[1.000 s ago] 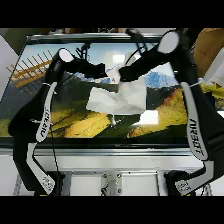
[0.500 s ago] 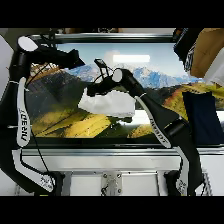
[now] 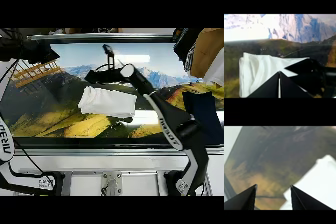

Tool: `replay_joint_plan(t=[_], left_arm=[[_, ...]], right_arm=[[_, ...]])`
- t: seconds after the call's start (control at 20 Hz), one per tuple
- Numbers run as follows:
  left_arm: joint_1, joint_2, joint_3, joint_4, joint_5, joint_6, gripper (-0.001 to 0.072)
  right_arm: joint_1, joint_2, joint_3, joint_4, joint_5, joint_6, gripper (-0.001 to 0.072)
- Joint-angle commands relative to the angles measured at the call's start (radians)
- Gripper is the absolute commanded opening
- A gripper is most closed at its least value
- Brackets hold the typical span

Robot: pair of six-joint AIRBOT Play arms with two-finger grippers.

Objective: Fold the clothes and pants, and hang the long-sleeved shirts on hangers.

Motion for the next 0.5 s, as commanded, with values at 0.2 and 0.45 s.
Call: replay_joint_plan(t=[0.2,0.45], left_arm=[[-0.066,0.28,-0.516,0.093,0.155,0.011,0.0006],[-0.214,0.357,-0.767,0.092,0.278,0.01,0.0006]], right_arm=[[-0.353,0.481,-0.686,-0.225,0.07,0.04,0.0446],[-0.556,0.483,-0.933,-0.147,0.07,0.035,0.072]])
